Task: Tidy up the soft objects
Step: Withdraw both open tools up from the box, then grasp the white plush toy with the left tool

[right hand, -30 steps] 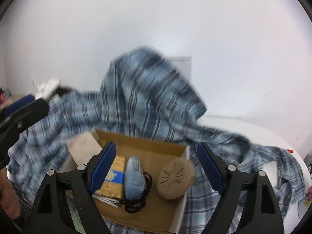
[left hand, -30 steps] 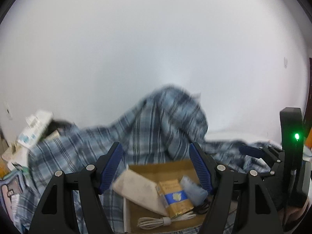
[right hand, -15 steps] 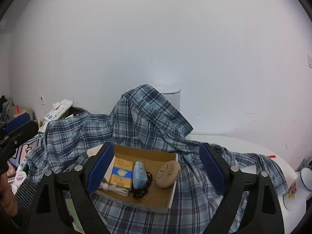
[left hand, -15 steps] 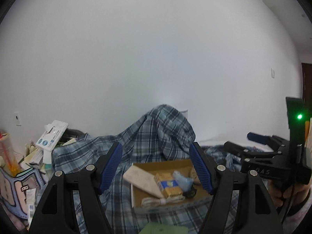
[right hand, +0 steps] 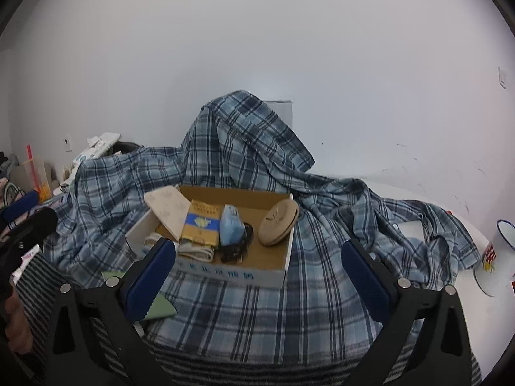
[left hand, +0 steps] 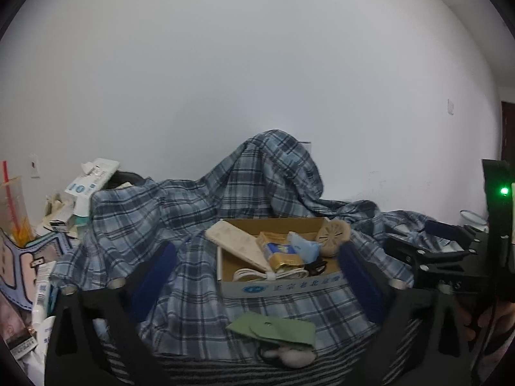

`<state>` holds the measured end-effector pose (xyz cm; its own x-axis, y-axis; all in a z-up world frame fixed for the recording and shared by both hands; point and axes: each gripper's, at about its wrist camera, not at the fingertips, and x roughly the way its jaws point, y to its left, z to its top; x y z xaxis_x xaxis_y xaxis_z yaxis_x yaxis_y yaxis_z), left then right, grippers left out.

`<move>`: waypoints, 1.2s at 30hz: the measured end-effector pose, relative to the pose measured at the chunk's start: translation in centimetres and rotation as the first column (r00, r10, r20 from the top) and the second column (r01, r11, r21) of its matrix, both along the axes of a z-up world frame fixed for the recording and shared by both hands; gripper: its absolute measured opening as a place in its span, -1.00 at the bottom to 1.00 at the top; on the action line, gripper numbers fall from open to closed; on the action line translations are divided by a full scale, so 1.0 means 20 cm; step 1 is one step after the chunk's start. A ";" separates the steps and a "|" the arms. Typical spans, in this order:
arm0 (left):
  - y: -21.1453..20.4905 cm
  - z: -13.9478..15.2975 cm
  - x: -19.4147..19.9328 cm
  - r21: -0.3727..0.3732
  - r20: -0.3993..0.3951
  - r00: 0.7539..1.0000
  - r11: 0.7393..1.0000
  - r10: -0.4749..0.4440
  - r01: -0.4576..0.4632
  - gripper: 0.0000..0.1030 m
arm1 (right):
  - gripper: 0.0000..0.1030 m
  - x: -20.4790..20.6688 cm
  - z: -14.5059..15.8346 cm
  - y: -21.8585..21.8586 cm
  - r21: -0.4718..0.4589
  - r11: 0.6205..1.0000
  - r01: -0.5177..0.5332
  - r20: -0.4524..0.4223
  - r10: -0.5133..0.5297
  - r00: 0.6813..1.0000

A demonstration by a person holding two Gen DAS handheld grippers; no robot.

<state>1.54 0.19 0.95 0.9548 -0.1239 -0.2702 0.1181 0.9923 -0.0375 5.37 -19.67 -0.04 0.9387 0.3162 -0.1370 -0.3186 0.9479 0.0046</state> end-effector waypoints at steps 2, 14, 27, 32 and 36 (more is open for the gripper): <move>0.01 -0.02 -0.01 0.001 0.007 1.000 1.000 0.014 -0.014 1.00 | 0.99 0.00 -0.03 0.00 -0.008 1.000 0.005 0.017 -0.005 1.000; 0.05 -0.09 0.02 -0.040 -0.039 0.999 0.999 0.016 -0.017 1.00 | 0.99 0.05 -0.12 0.01 -0.017 1.000 -0.002 -0.028 0.002 1.000; 0.00 -0.16 0.09 -0.024 -0.303 0.945 0.993 -0.121 0.119 0.63 | 0.99 0.08 -0.12 -0.02 0.035 0.999 -0.042 -0.086 0.045 0.995; -0.01 -0.29 0.18 -0.058 -0.472 0.870 0.990 -0.144 0.132 0.25 | 0.99 0.08 -0.12 -0.01 0.030 0.999 -0.045 -0.090 0.047 0.995; -0.05 -0.32 0.19 -0.079 -0.510 0.838 0.980 -0.195 0.180 0.15 | 0.99 0.08 -0.12 -0.01 0.030 0.998 -0.047 -0.089 0.049 0.995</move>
<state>5.31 -0.82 -5.38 0.6385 -0.3008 -0.7084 0.2586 0.9508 -0.1707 6.91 -19.91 -2.47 0.9066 0.3654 -0.2109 -0.3608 0.9306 0.0615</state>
